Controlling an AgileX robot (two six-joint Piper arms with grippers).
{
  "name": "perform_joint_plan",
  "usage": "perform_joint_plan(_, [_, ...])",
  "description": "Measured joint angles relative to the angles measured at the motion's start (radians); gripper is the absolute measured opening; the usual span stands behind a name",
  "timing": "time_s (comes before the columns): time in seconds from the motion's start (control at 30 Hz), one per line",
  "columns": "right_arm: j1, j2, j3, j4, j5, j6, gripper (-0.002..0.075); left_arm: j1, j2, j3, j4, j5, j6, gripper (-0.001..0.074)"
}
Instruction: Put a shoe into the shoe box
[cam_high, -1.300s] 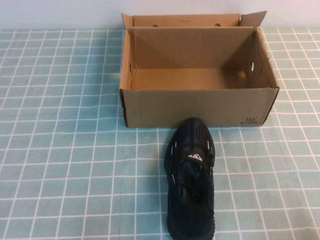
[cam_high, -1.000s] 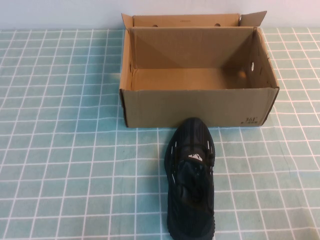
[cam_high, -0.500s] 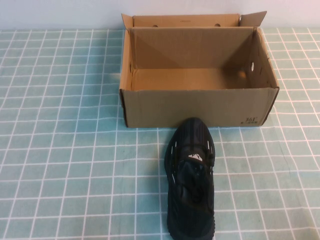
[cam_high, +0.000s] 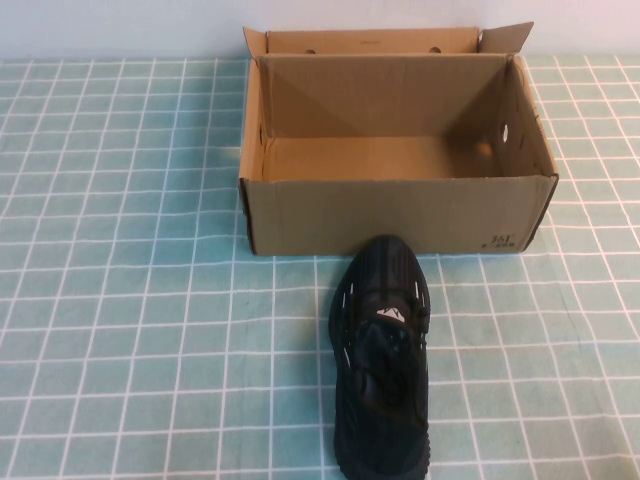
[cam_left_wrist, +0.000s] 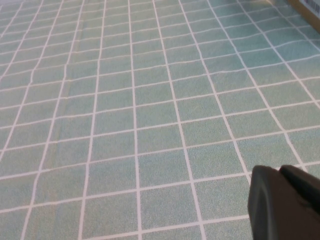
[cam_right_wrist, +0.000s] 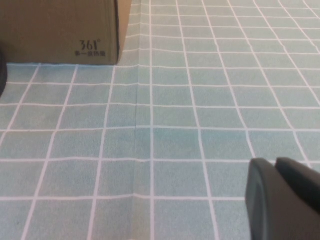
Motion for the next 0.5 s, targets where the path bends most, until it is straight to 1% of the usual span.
perform_joint_plan(0.2, [0.000,0.000,0.000,0.000,-0.005,-0.005,0.0000,0.000,0.000,0.000,0.000,0.000,0.000,-0.0004])
perform_joint_plan(0.33, [0.000,0.000,0.000,-0.078,-0.100,-0.033,0.0000,0.000,0.000,0.000,0.000,0.000,0.000,-0.0004])
perform_joint_plan(0.43, [0.000,0.000,0.000,0.028,-0.185,0.038,0.0000,0.000,0.000,0.000,0.000,0.000,0.000,-0.0004])
perform_joint_plan(0.5, [0.000,0.000,0.000,0.164,-0.268,0.100,0.0000,0.000,0.000,0.000,0.000,0.000,0.000,-0.0004])
